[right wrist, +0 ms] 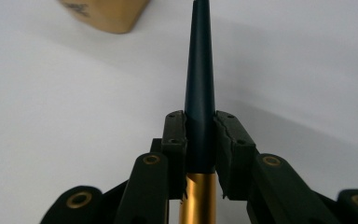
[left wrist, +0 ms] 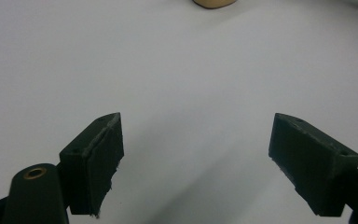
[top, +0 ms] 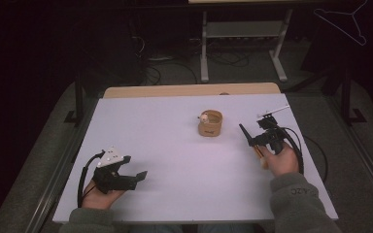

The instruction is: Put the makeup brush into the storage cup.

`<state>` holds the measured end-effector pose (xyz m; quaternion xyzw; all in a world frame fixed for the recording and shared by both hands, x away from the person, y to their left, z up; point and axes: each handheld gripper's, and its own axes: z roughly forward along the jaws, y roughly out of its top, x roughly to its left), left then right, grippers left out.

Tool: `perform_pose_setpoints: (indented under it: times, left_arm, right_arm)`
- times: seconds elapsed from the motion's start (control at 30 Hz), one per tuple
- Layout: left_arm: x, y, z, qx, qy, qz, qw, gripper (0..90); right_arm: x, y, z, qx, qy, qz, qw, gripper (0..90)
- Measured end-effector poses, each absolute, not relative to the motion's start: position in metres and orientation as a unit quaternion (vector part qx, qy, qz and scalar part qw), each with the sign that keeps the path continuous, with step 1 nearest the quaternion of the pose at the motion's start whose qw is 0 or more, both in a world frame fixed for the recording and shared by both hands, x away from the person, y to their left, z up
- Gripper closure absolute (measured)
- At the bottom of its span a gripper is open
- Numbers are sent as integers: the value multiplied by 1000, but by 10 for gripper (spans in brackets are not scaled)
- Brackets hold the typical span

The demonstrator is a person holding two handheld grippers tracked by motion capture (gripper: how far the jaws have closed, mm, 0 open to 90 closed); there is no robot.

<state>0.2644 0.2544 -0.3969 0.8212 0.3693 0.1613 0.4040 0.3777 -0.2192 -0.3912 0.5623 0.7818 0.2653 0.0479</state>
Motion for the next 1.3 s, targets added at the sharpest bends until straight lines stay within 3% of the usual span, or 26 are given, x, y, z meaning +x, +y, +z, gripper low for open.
perform_pose_setpoints:
  times: [0.5,1.07,1.3]
  left_arm:
    - [263,247,-395,831,349,152,405,196]
    - [265,236,-388,846,321,138,403,215]
    - [270,211,-366,872,259,126,395,250]
  right_arm:
    - [333,-177,-346,412,853,312,69,739]
    - [317,-136,-354,298,901,315,11,739]
    - [311,-116,-362,226,920,320,1,739]
